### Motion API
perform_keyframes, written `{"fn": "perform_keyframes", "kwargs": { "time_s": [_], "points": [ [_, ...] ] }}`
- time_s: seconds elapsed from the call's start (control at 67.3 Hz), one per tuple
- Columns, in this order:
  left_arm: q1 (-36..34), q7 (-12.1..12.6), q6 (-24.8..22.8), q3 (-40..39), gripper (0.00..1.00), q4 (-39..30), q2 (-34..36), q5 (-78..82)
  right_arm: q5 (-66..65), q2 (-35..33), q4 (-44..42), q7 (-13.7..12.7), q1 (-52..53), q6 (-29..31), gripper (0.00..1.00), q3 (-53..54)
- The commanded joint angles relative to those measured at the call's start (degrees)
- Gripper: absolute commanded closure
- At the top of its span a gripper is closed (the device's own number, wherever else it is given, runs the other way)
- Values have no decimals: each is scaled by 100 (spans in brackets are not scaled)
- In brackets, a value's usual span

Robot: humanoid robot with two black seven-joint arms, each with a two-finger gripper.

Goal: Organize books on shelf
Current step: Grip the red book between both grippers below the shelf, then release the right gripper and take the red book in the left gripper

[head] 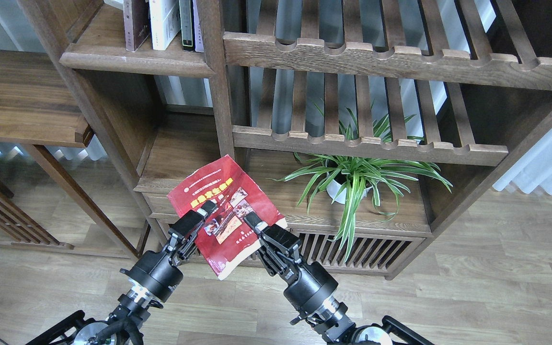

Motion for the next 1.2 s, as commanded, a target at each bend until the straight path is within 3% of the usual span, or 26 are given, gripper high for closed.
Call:
{"fn": "perform_keyframes", "kwargs": {
  "time_s": [0.0, 0.104, 0.357, 0.565, 0.698, 1.01, 1.189],
  "points": [
    [13, -12, 4, -13, 94, 21, 1, 7, 12, 1, -30, 10, 2, 1, 88, 42],
    [39, -30, 4, -22, 94, 83, 10, 7, 38, 1, -30, 18, 2, 1, 82, 51],
    [127, -13, 4, -22, 94, 109, -8, 7, 38, 1, -30, 18, 55, 1, 45, 86],
    [136, 5, 4, -30, 94, 100, 10, 7, 21, 1, -48, 18, 73, 1, 37, 209],
    [145, 58, 4, -22, 94, -14, 176, 94, 12, 1, -416, 18, 64, 1, 24, 481],
    [162, 75, 4, -575, 96, -119, 1003, 666, 21, 1, -768, 18, 64, 1, 22, 842],
    [136, 146, 4, -1471, 97, -418, 1196, 1421, -6, 1, -768, 18, 55, 1, 22, 947]
  ]
}}
